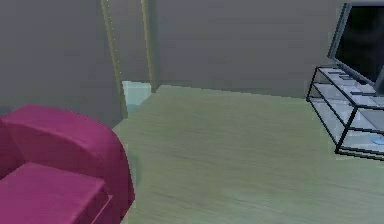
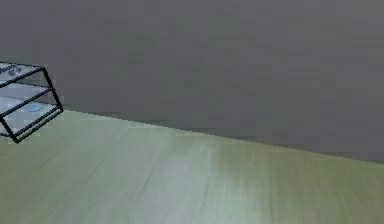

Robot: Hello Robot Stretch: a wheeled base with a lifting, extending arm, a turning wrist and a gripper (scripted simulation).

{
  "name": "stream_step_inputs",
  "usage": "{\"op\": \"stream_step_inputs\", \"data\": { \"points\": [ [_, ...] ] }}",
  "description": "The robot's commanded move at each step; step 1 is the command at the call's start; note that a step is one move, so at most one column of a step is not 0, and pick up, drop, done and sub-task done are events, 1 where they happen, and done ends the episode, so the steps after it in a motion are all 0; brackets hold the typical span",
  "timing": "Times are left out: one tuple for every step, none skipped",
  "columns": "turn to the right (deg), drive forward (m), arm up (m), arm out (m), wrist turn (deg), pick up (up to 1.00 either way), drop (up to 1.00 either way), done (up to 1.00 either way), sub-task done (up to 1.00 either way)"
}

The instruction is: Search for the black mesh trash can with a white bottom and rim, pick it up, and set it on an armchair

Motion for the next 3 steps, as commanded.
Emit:
{"op": "stream_step_inputs", "data": {
  "points": [
    [-3.0,0.0,0.0,0.0,0.0,0.0,0.0,0.0,0.0],
    [0.0,1.0,0.0,0.0,0.0,0.0,0.0,0.0,0.0],
    [-9.0,0.0,0.0,0.0,0.0,0.0,0.0,0.0,0.0]
  ]
}}
